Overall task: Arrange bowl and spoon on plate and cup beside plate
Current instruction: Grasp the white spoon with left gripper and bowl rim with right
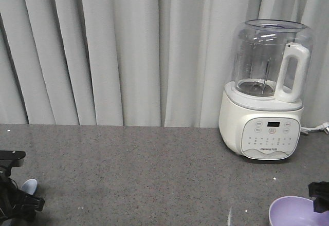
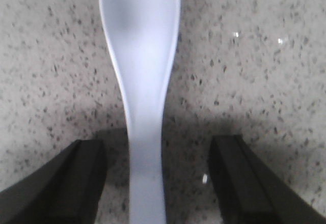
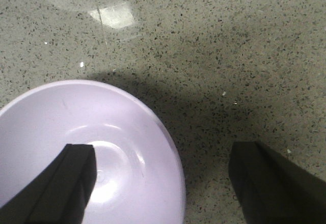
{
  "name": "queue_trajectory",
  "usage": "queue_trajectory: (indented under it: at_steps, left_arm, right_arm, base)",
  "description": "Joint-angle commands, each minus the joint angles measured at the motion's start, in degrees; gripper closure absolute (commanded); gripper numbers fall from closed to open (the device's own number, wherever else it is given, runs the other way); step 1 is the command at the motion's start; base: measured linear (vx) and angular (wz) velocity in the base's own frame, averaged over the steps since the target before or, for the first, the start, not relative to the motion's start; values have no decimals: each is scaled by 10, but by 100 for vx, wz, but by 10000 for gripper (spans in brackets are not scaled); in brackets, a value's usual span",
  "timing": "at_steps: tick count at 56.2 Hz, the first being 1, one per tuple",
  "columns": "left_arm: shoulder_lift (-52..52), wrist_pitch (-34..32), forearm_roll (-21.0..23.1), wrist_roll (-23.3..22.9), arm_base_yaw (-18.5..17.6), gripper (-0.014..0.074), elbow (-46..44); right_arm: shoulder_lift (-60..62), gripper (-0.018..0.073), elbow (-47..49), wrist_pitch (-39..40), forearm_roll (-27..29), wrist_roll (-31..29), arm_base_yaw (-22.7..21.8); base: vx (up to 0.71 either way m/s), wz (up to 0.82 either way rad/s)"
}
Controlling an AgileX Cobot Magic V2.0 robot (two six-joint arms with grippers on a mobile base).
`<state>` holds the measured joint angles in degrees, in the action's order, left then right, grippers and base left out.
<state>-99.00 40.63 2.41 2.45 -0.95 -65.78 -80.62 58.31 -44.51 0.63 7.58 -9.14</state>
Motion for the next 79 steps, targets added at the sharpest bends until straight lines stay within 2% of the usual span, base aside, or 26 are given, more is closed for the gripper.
queue_trajectory:
  at_steps: [1,8,14,17,30,38,47,61,65,69,76,79]
  left_arm:
    - [12,-24,1,-1,1,154,-15]
    - [5,-25,1,1,1,321,-15]
    - [5,-20,1,19,1,542,-15]
    - [5,-19,1,23,1,606,-15]
    - [56,-26,31,21,0,604,-15]
    - [142,-39,60,52,-9,602,-15]
    - [240,-51,71,60,-23,603,-15]
    - [342,-30,77,60,-23,600,-15]
    - [360,-28,77,60,-23,599,-15]
    - [376,-26,77,60,-23,599,-15]
    - [393,-23,77,60,-23,599,-15]
    - [394,-23,77,60,-23,599,-15]
  right_arm:
    - [17,-15,19,29,-6,-5,-4]
    - [17,-15,19,29,-6,-5,-4]
    - [17,-15,19,29,-6,-5,-4]
    - [17,-15,19,29,-6,-5,-4]
    - [19,-15,19,20,-19,-5,-4]
    - [17,-15,19,13,-32,-5,-5]
    - [-4,-15,19,13,-32,-5,-5]
    - [-69,6,19,32,-31,-6,-5]
    - [-80,53,19,42,-31,-6,-5]
    - [-87,146,19,45,-31,-6,-5]
    - [-85,425,19,44,-31,-13,-5]
    - [-80,574,19,41,-32,-21,-5]
  base:
    - [0,0]
    - [0,0]
    - [0,0]
    - [0,0]
    - [0,0]
    - [0,0]
    - [0,0]
    - [0,0]
    - [0,0]
    - [0,0]
    - [0,0]
    - [0,0]
